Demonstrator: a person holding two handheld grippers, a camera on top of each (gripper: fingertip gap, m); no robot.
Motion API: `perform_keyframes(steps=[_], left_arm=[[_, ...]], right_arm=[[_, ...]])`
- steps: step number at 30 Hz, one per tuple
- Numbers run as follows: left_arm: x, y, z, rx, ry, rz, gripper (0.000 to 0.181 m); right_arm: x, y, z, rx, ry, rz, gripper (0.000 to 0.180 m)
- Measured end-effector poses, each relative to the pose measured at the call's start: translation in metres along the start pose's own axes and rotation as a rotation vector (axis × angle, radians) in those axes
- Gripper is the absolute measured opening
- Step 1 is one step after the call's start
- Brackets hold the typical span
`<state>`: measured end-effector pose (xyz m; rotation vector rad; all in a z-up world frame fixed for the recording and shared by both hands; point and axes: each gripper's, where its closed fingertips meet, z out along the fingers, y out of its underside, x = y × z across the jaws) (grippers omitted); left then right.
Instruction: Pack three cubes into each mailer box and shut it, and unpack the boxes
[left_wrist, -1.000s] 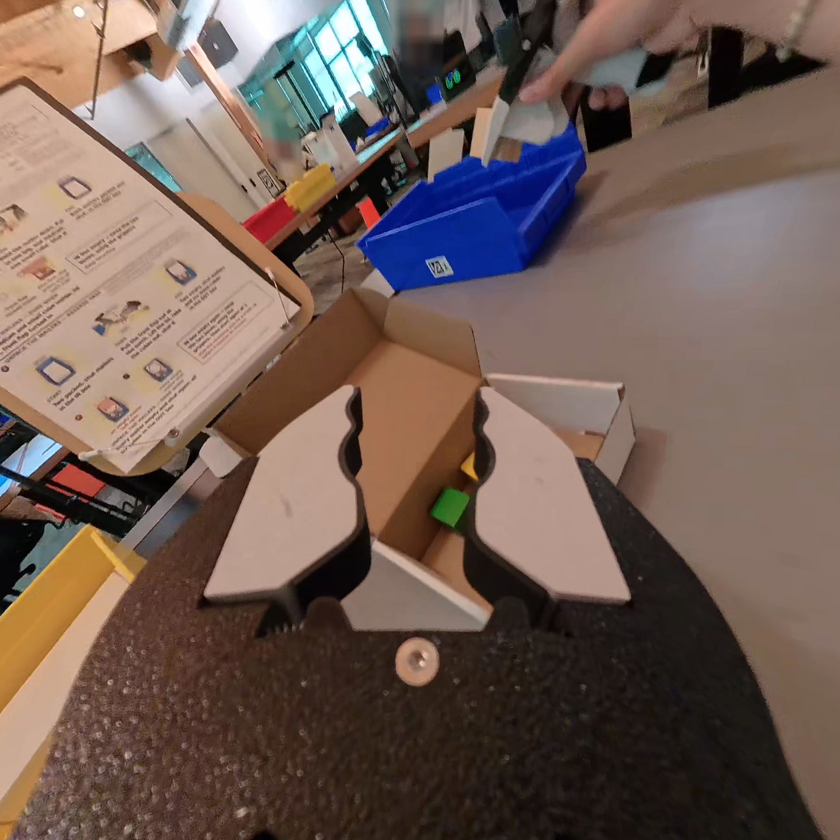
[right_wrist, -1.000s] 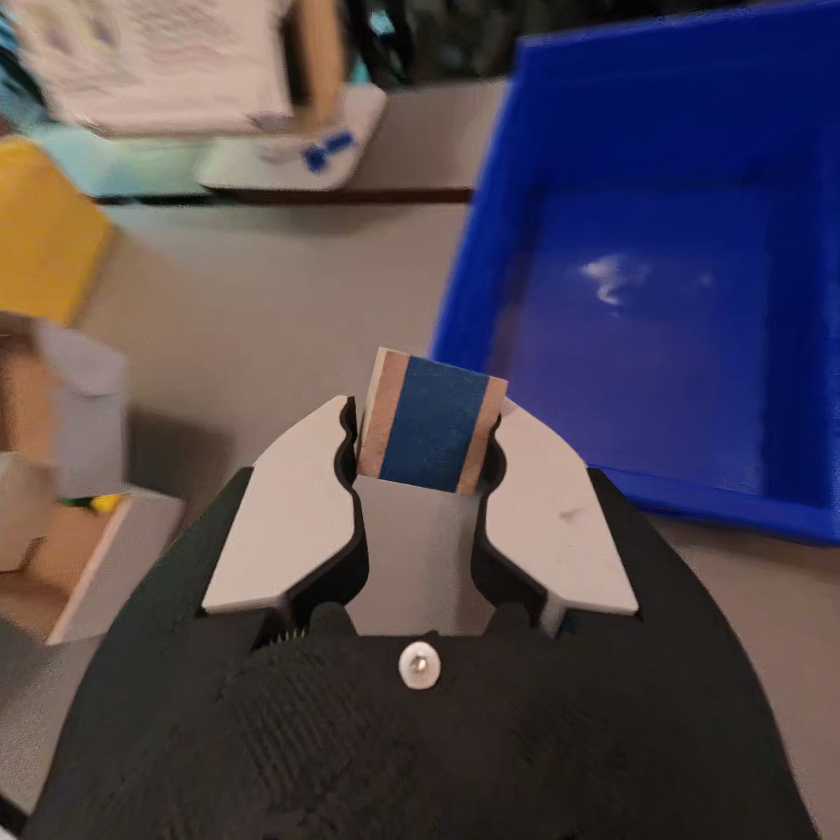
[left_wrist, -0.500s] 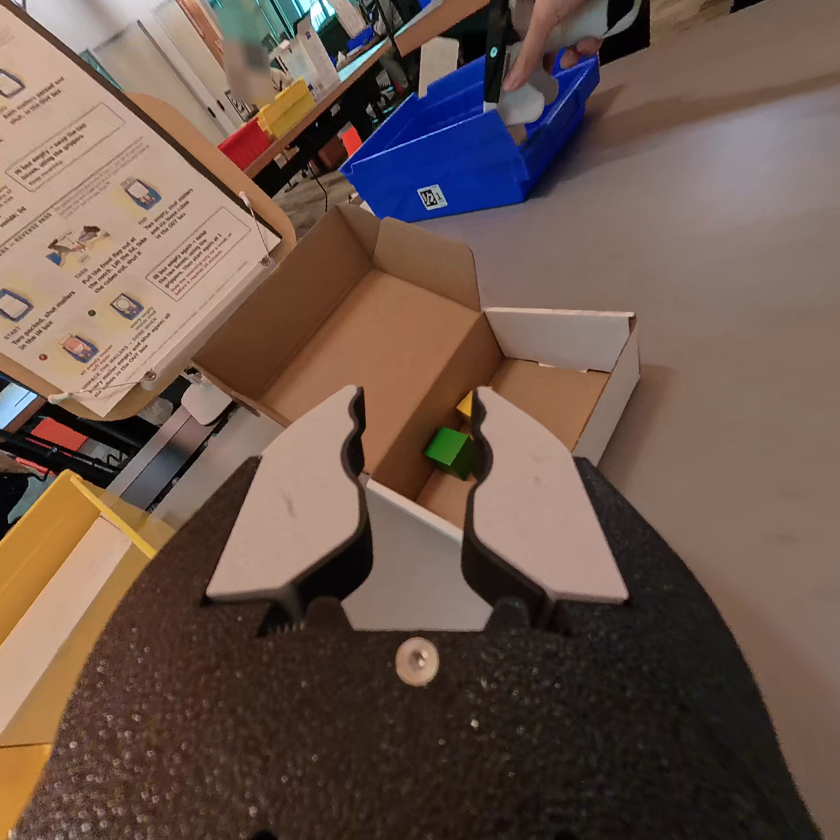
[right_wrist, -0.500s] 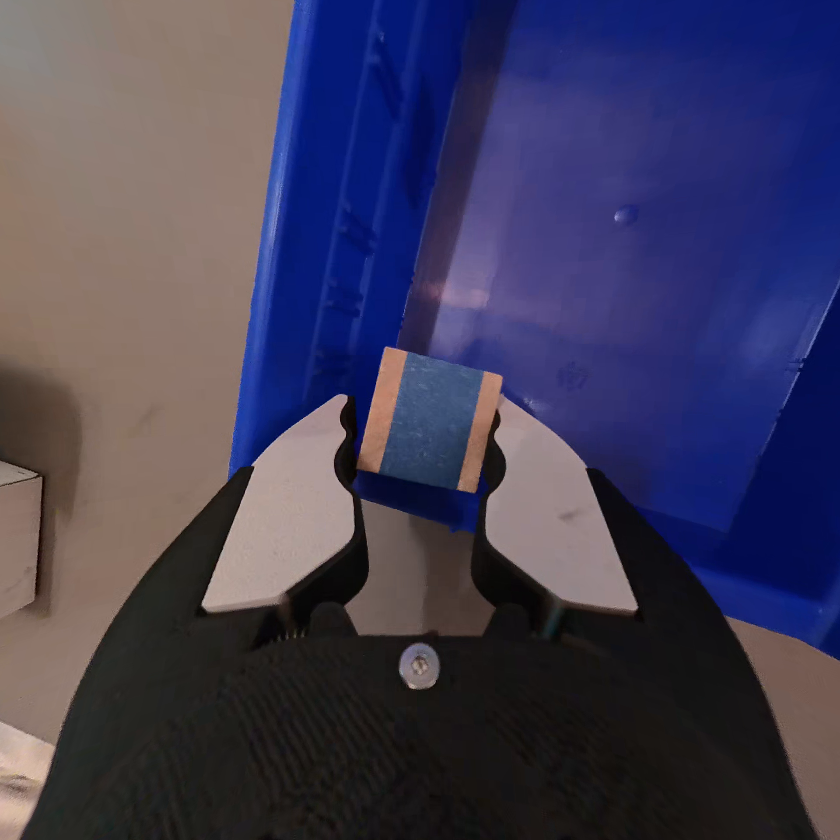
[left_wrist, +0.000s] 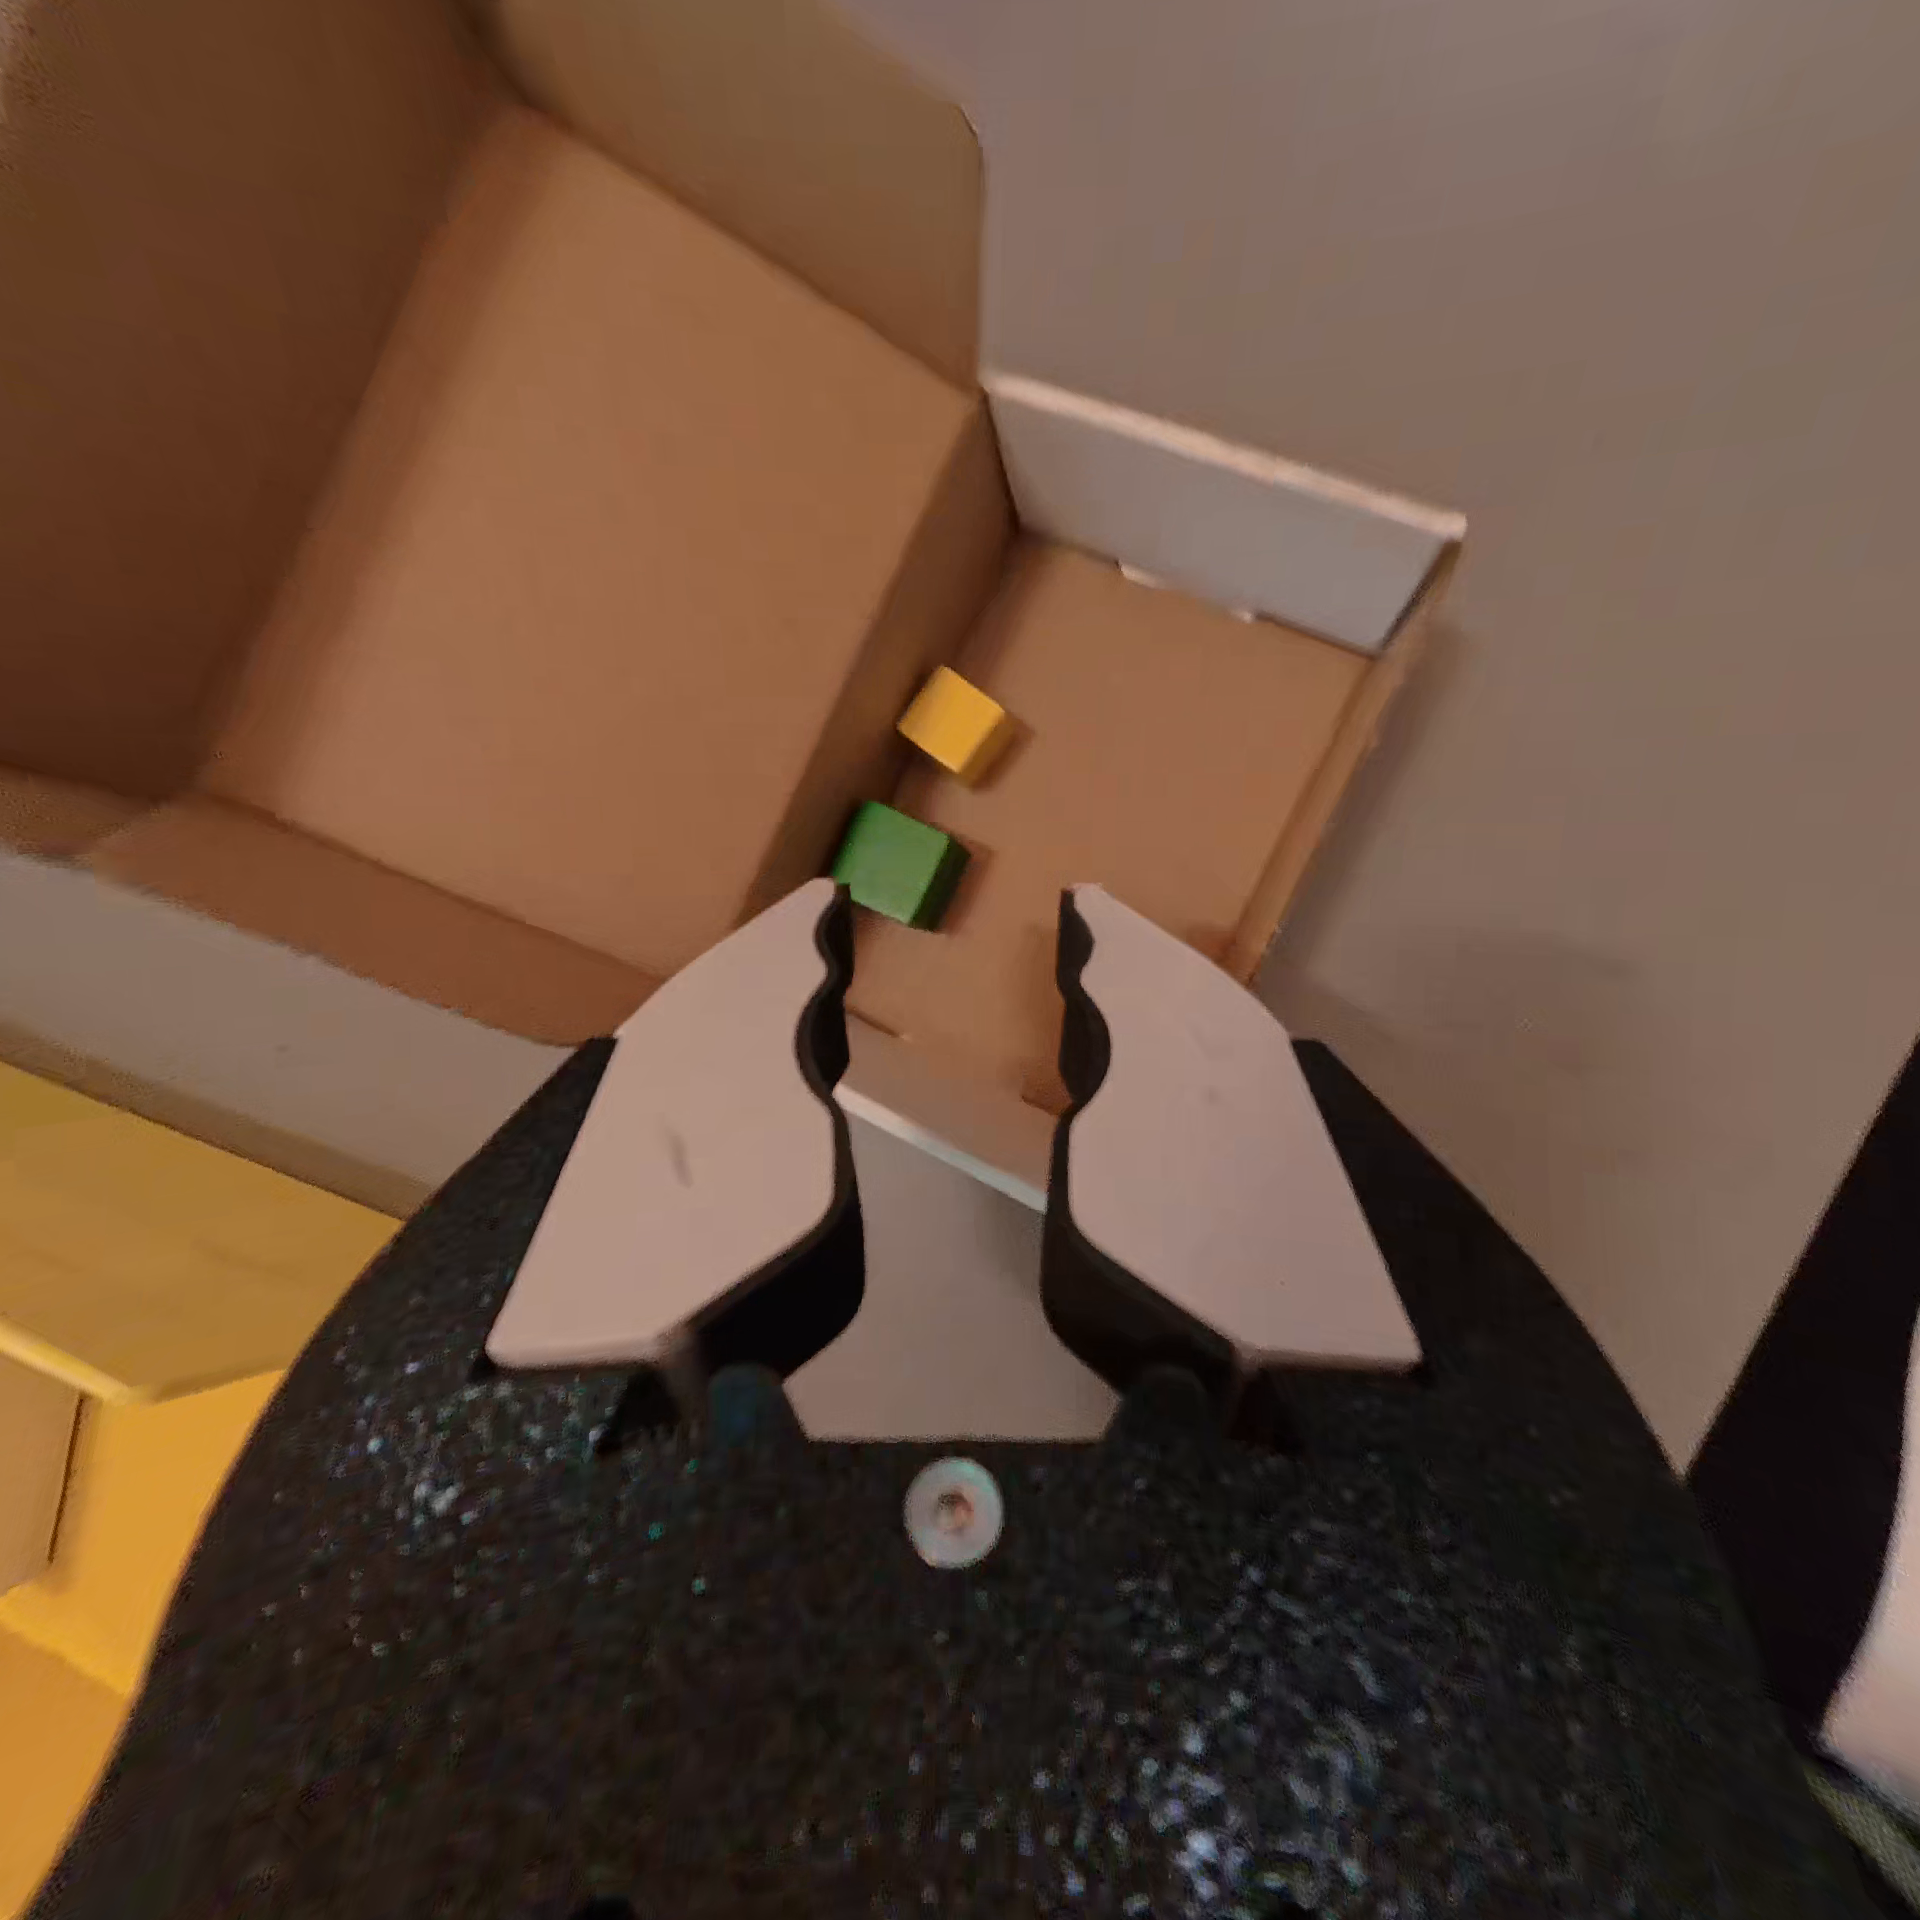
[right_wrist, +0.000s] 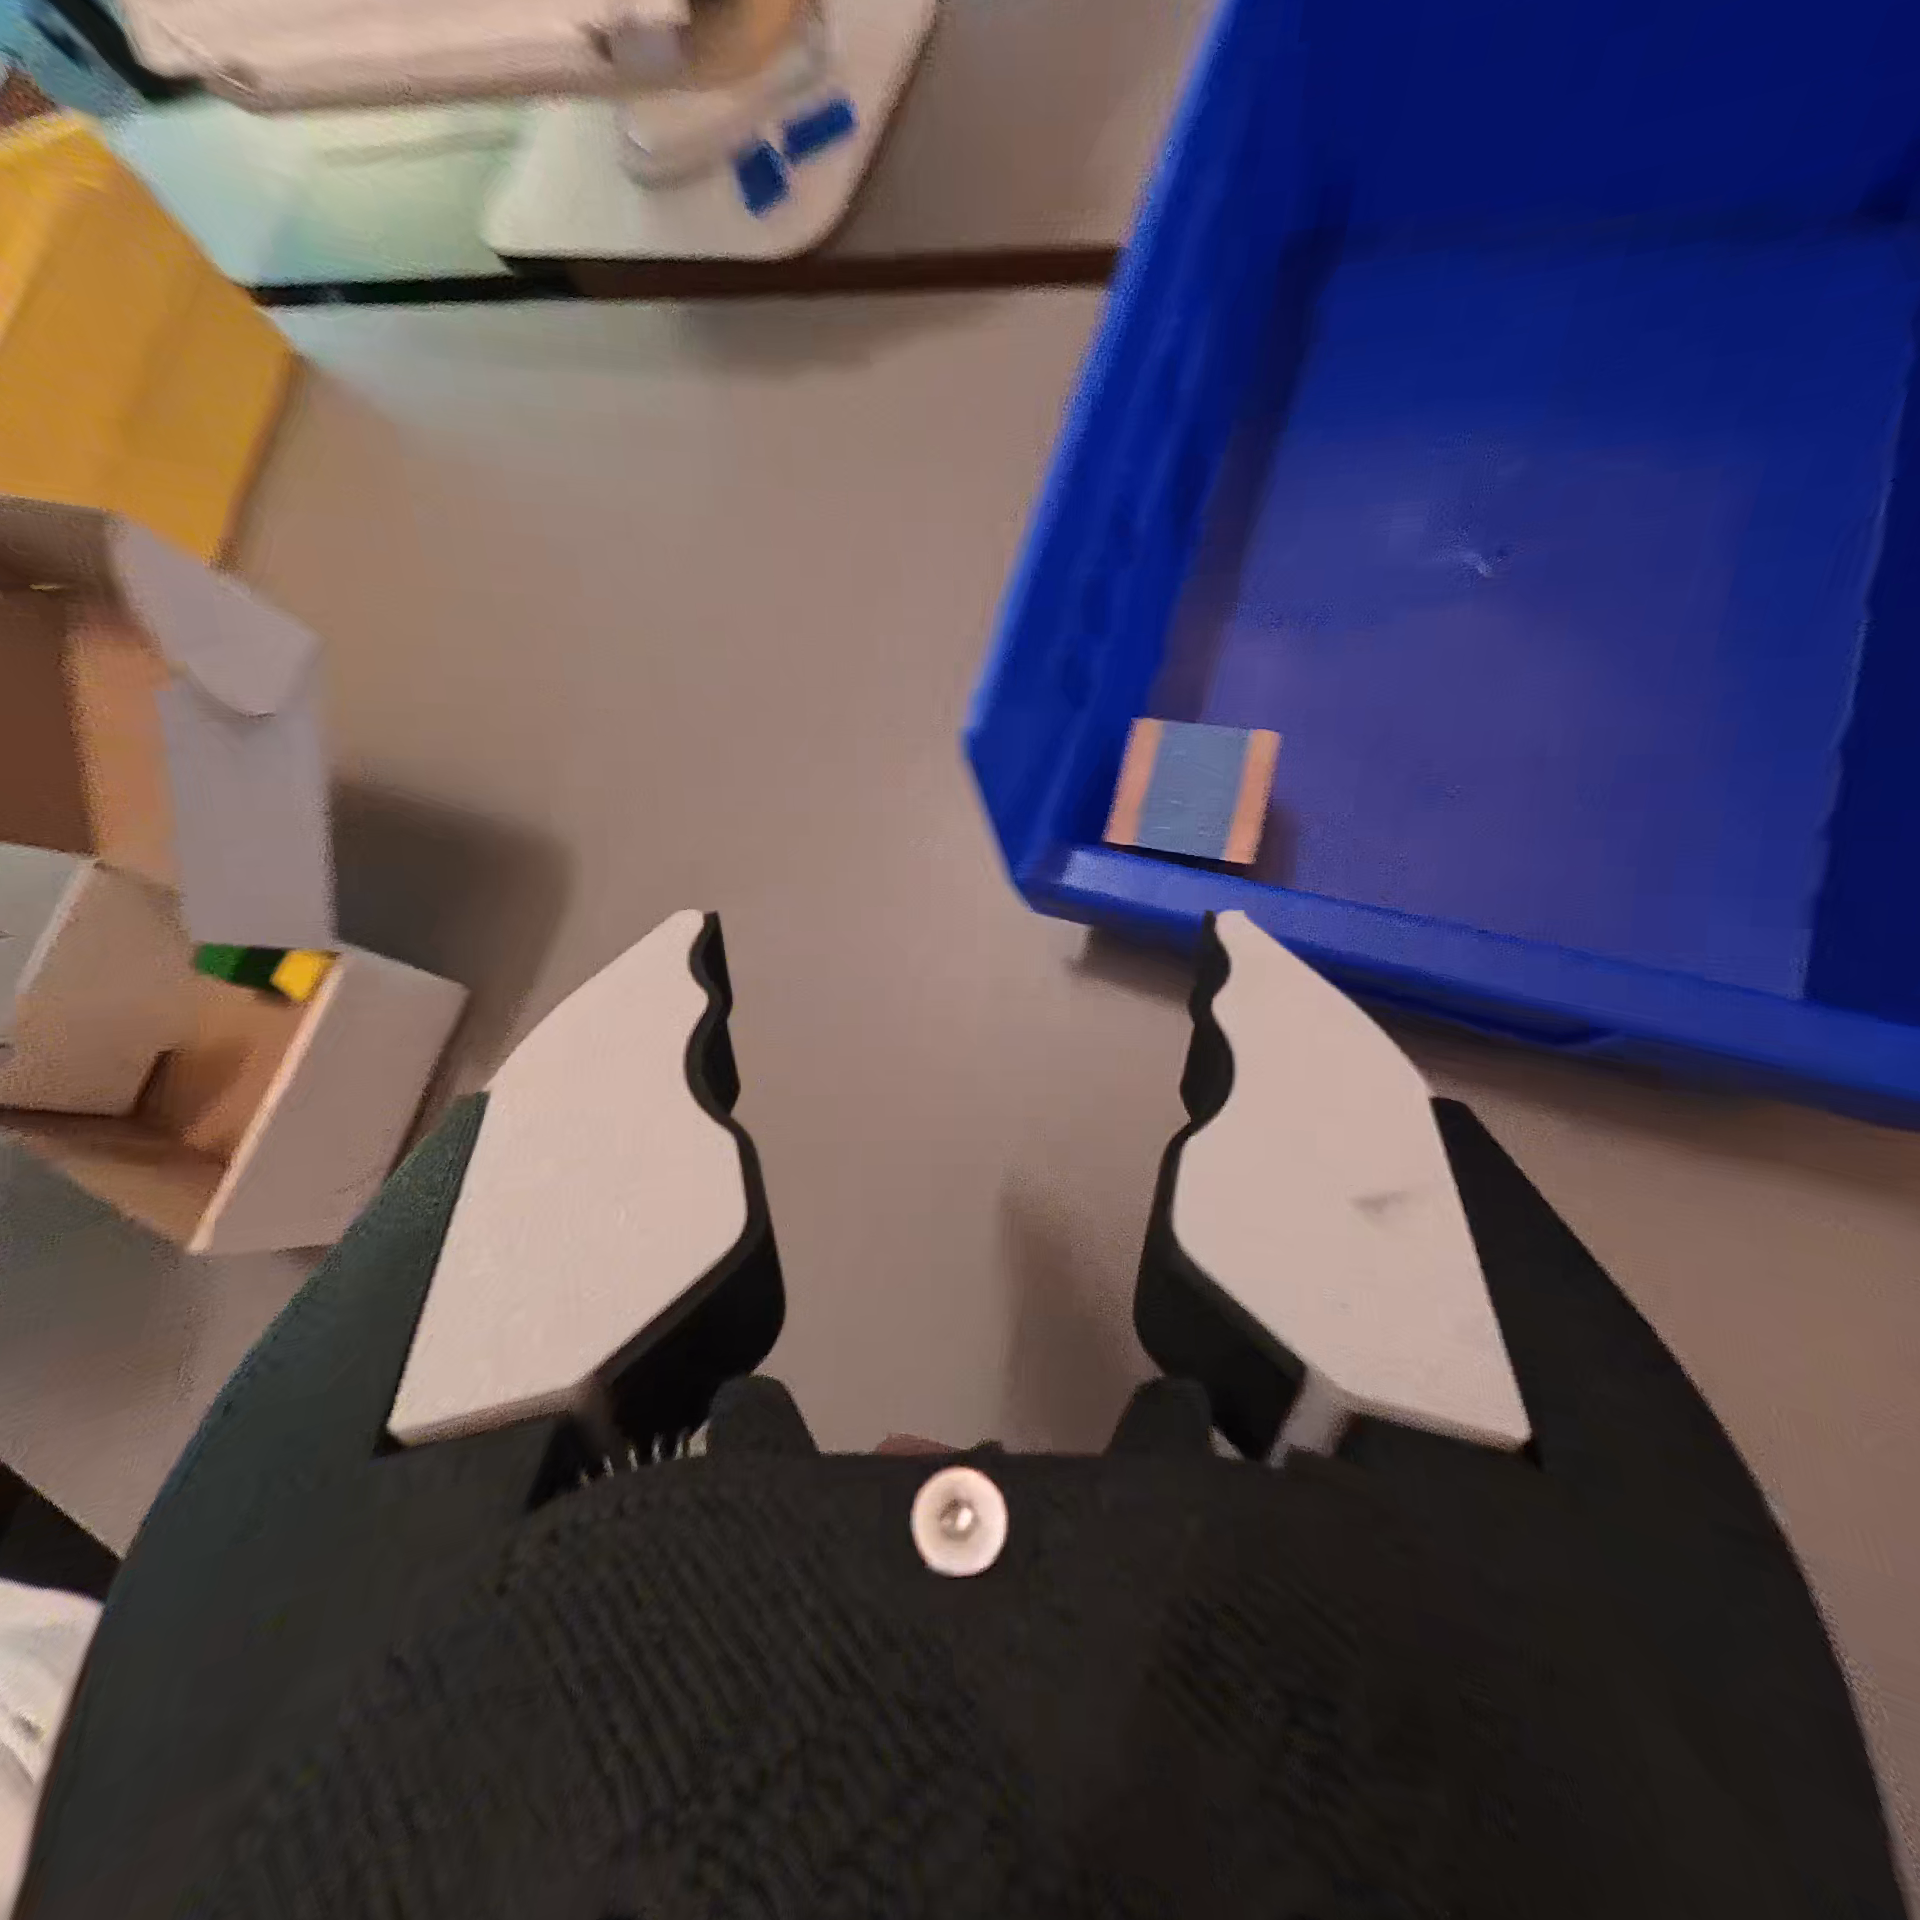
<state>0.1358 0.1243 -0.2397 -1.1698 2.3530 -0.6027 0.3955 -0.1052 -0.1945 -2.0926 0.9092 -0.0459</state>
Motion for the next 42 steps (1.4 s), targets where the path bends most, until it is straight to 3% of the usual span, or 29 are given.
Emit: perform_keyframes(steps=[2, 4, 8, 12, 20, 27, 38, 42], left_arm=[[0.002, 0.011, 0.008, -0.143, 0.016, -0.038, 0.045], [0.000, 0.017, 0.016, -0.258, -0.015, -0.224, 0.048], [-0.017, 0.011, 0.029, -0.270, -0.105, -0.527, 0.049], [-0.015, 0.012, 0.040, -0.301, -0.093, -0.676, 0.049], [-0.023, 0.023, 0.050, -0.399, -0.215, -0.764, 0.040], [-0.018, 0.017, 0.053, -0.446, -0.206, -0.751, 0.029], [-0.019, 0.030, 0.060, -0.498, -0.175, -0.793, 0.028], [-0.012, 0.023, 0.059, -0.457, -0.109, -0.685, 0.028]], right_arm=[[-0.027, 0.002, -0.009, 0.074, -0.048, -0.041, 0.089], [-0.048, 0.003, -0.009, 0.131, -0.057, -0.061, 0.092], [-0.085, 0.008, -0.002, 0.173, -0.111, -0.123, 0.097], [-0.104, 0.002, 0.003, 0.195, -0.141, -0.139, 0.099], [-0.109, 0.011, 0.011, 0.143, -0.092, -0.224, 0.100], [-0.115, 0.012, 0.011, 0.141, -0.119, -0.223, 0.101], [-0.124, 0.020, 0.019, 0.105, -0.140, -0.248, 0.101], [-0.131, 0.020, 0.019, 0.104, -0.158, -0.265, 0.101]])
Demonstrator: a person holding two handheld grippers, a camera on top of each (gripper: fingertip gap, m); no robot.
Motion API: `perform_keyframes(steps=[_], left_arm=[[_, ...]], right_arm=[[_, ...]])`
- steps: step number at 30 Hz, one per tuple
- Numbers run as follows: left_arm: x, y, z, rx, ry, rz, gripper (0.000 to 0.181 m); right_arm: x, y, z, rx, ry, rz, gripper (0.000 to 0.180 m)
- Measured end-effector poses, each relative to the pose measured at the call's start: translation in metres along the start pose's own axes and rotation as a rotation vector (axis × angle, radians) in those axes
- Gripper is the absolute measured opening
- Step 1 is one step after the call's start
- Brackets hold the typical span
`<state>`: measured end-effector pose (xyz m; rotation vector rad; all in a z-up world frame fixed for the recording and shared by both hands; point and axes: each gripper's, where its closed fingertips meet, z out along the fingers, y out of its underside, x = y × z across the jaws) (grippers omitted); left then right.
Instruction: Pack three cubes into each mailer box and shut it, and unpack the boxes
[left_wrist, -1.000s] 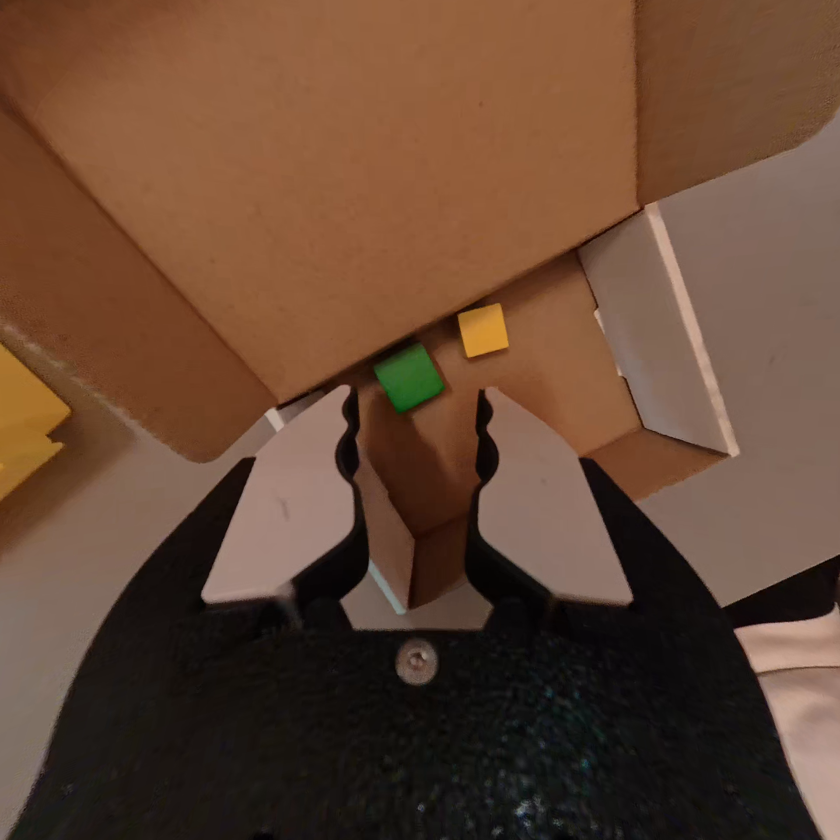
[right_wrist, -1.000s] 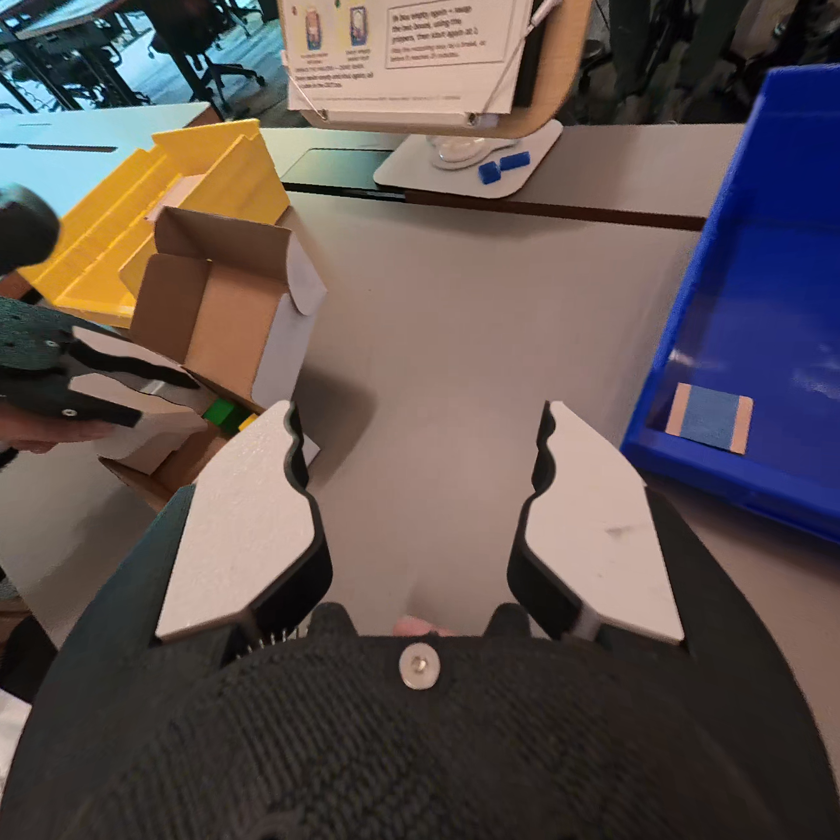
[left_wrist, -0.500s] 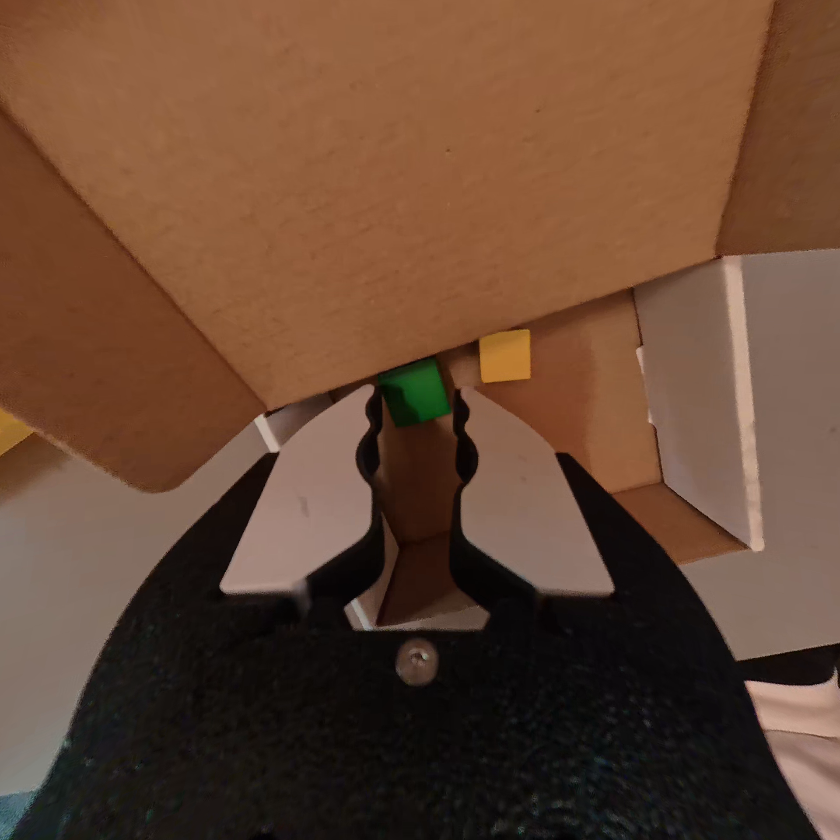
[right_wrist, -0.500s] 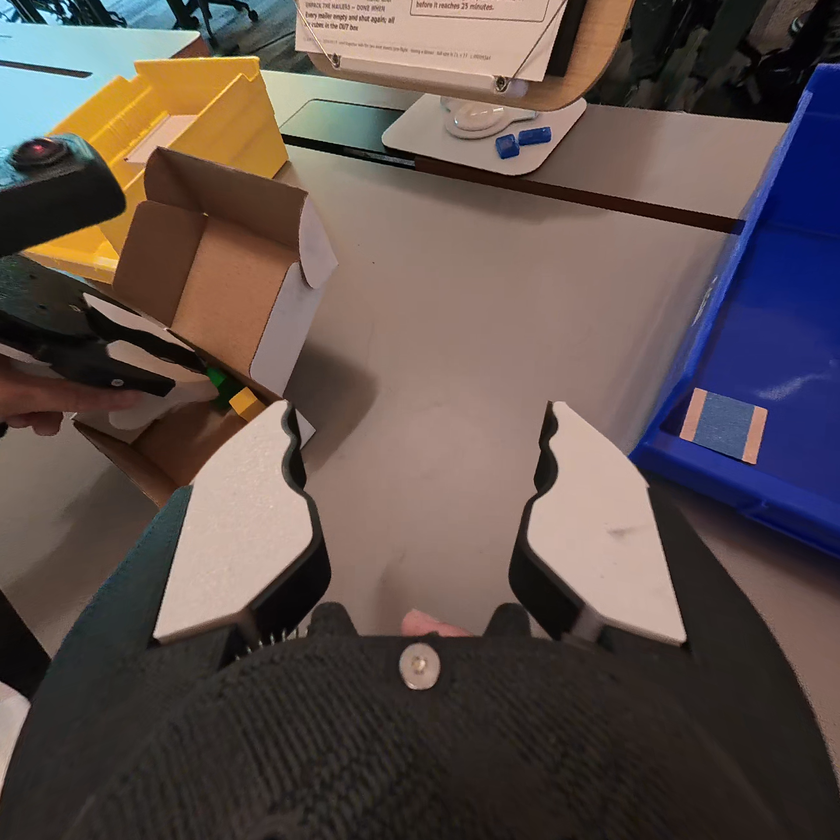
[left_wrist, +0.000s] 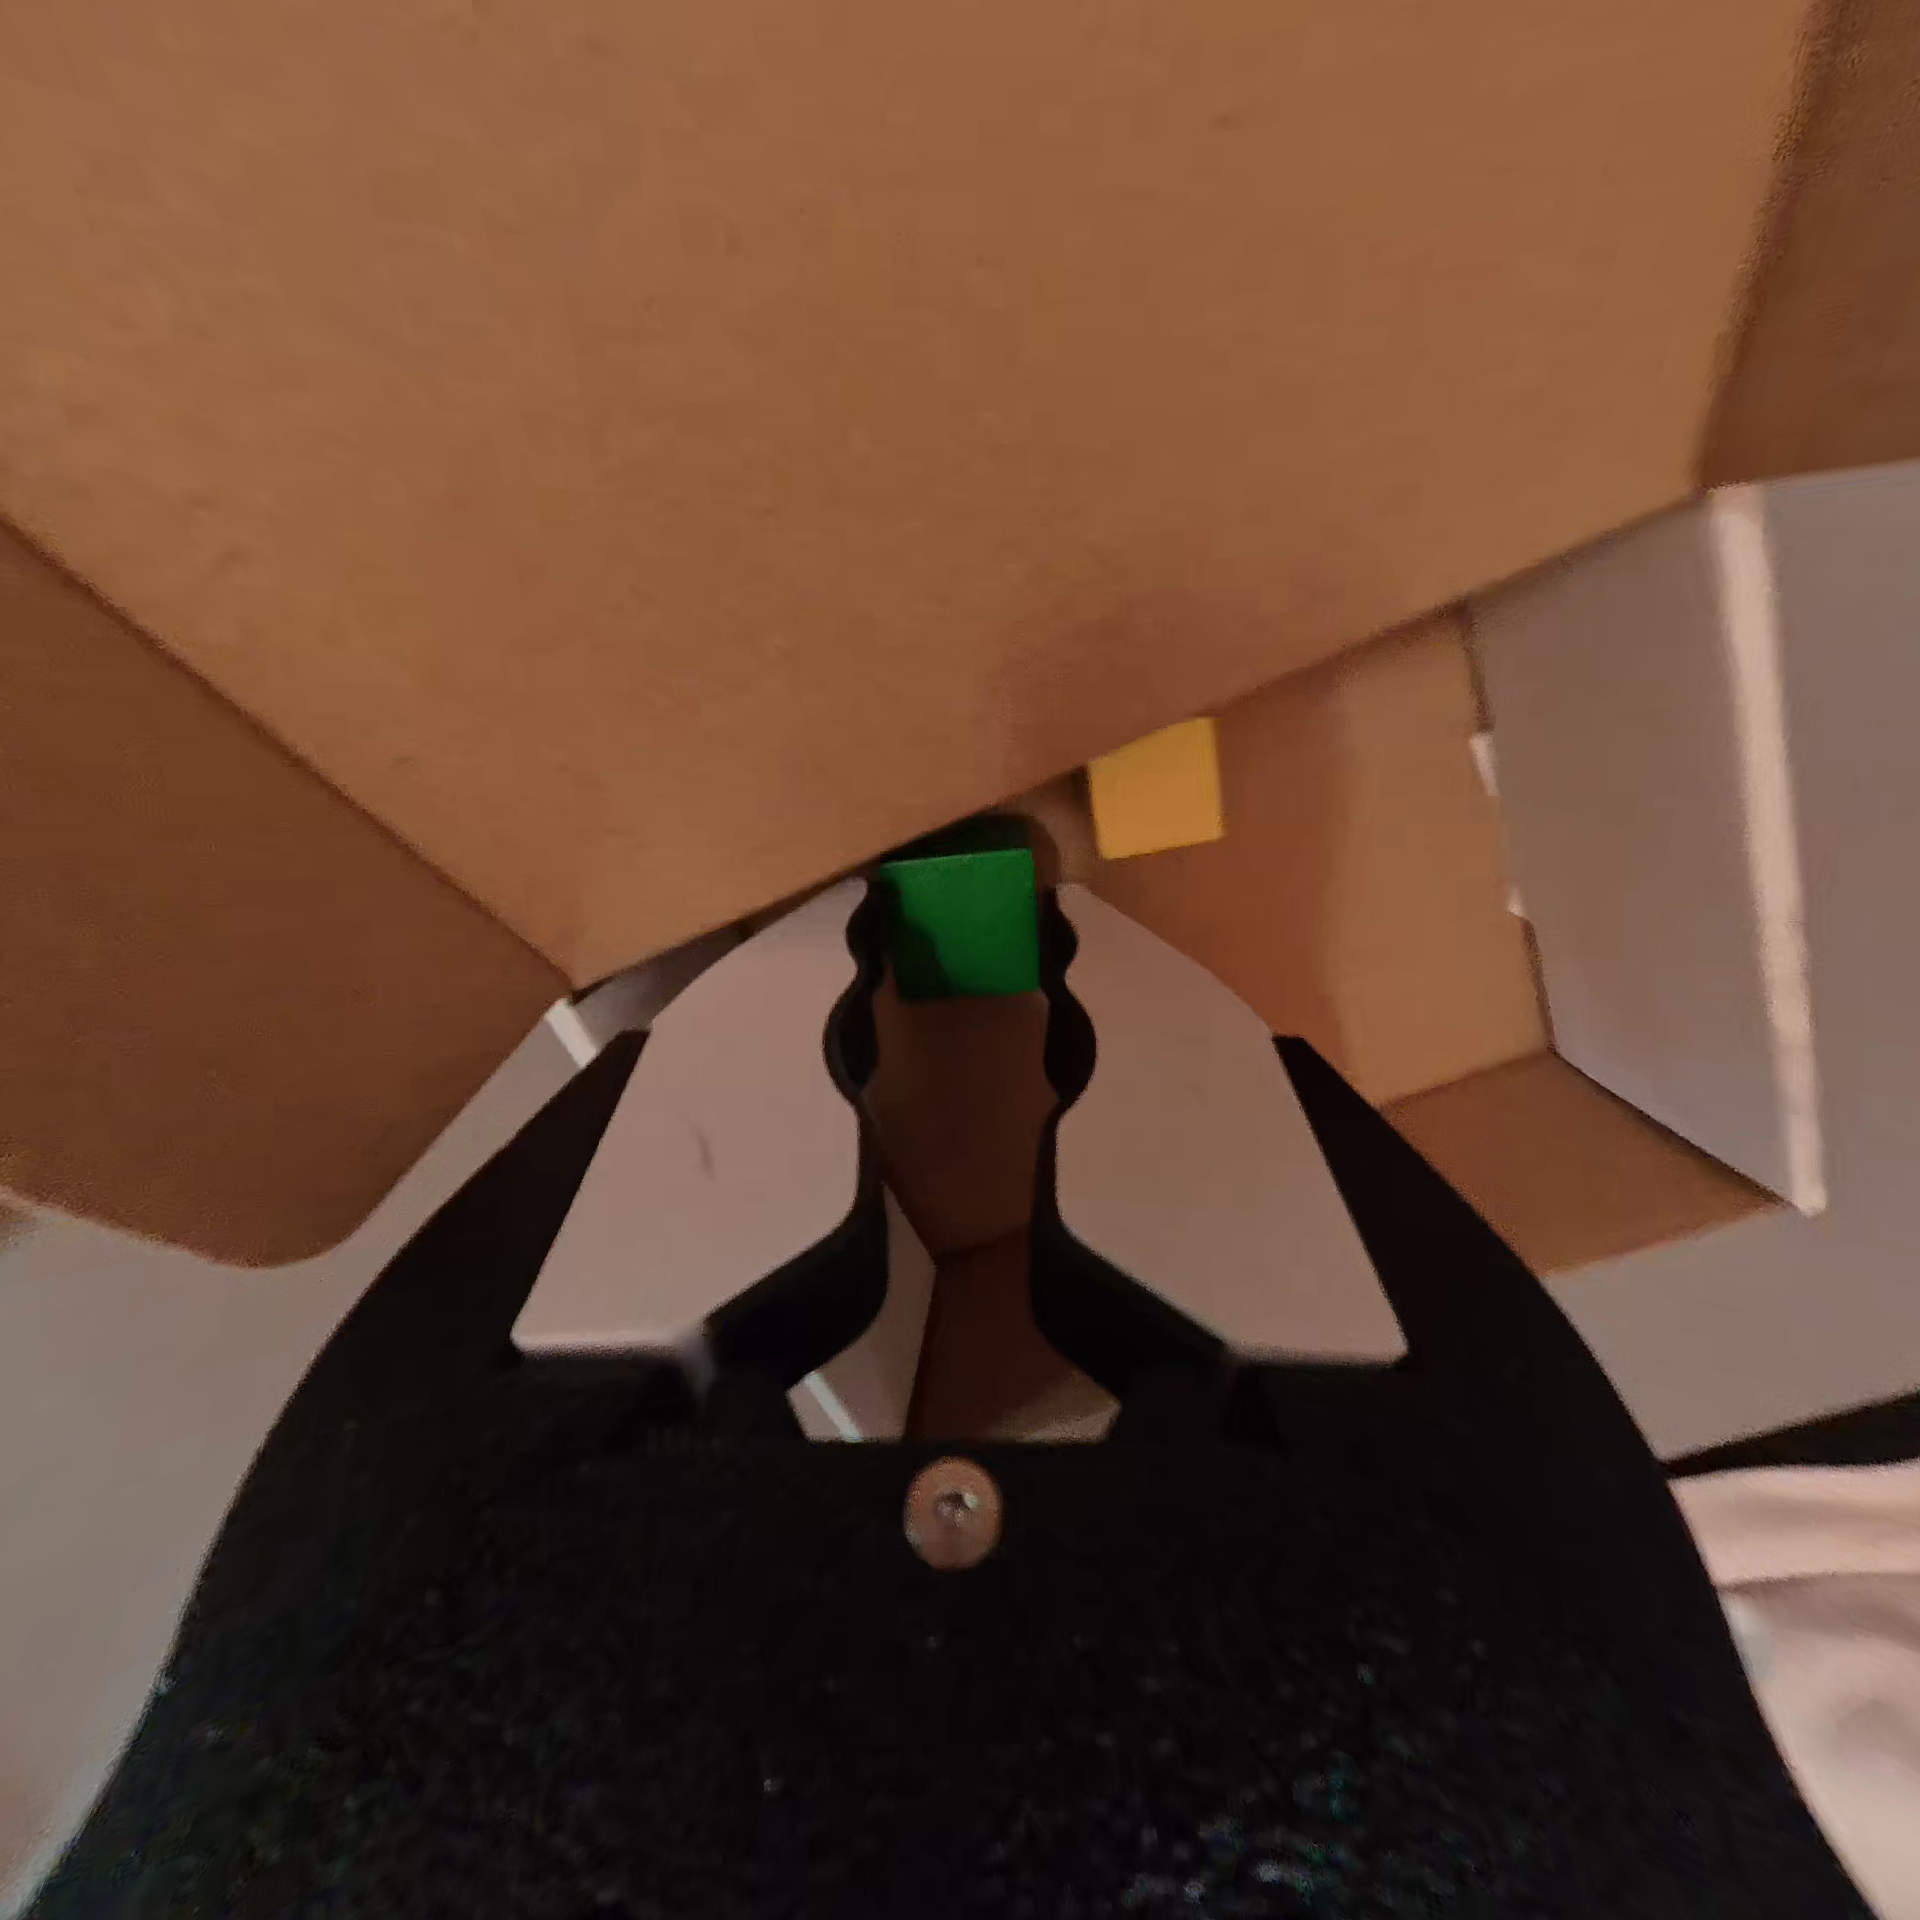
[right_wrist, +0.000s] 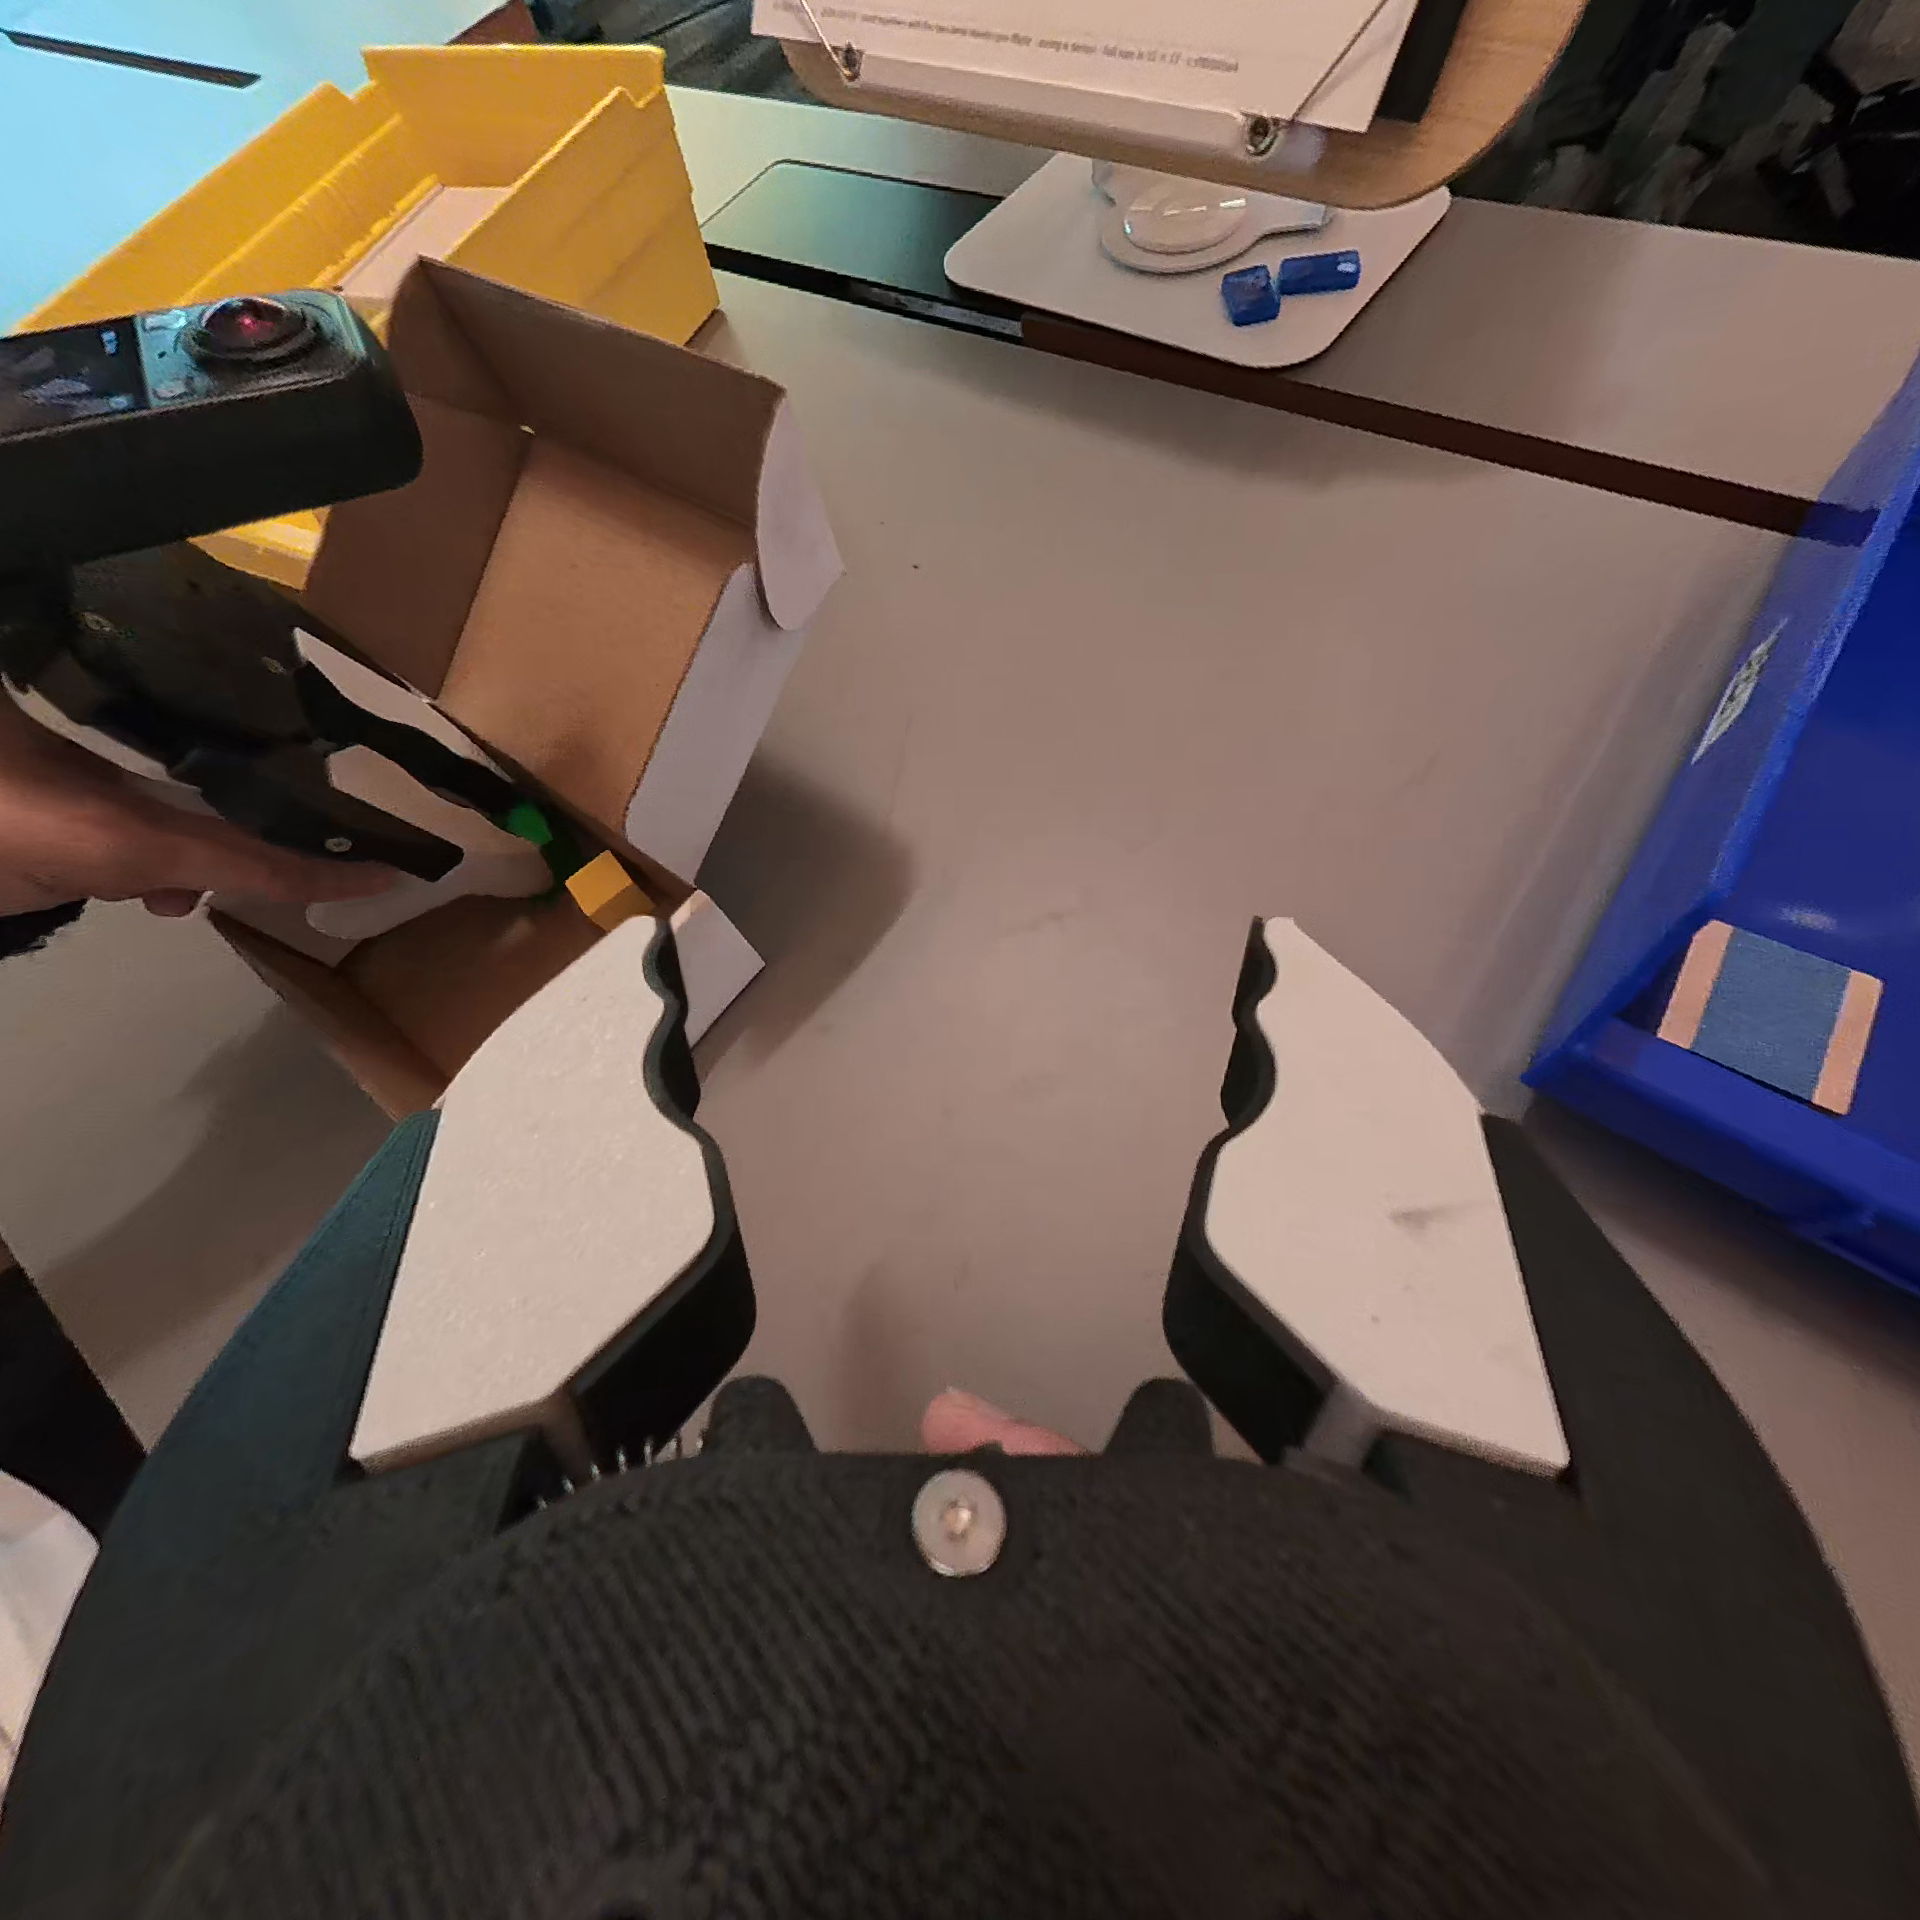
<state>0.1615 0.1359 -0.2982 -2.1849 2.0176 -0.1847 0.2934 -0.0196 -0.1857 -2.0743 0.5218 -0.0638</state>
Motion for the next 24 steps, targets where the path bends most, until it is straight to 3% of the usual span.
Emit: perform_keyframes(steps=[4, 7, 10, 14, 15, 18, 22, 24], left_arm=[[0.017, -0.009, -0.030, 0.153, 0.149, 0.063, 0.028], [0.038, -0.023, -0.078, 0.405, 0.337, 0.178, 0.027], [0.064, -0.035, -0.140, 0.824, 0.500, 0.430, 0.027], [0.088, -0.015, -0.221, 1.382, 0.658, 0.691, 0.027], [0.091, -0.009, -0.227, 1.436, 0.647, 0.735, 0.027], [0.098, -0.001, -0.222, 1.476, 0.544, 0.863, 0.027], [0.111, 0.006, -0.216, 1.466, 0.490, 0.973, 0.027], [0.114, 0.004, -0.211, 1.448, 0.455, 0.999, 0.027]], right_arm=[[-0.019, -0.004, -0.003, 0.026, -0.123, 0.028, 0.099], [-0.050, -0.009, -0.009, 0.054, -0.347, 0.104, 0.100], [-0.088, -0.021, -0.022, 0.109, -0.637, 0.214, 0.104], [-0.132, -0.018, -0.035, 0.053, -0.954, 0.311, 0.110], [-0.143, -0.026, -0.043, 0.073, -1.062, 0.379, 0.112], [-0.172, -0.036, -0.065, 0.049, -1.344, 0.492, 0.084], [-0.202, -0.019, -0.053, -0.076, -1.353, 0.452, 0.104], [-0.209, -0.024, -0.056, -0.078, -1.417, 0.500, 0.084]])
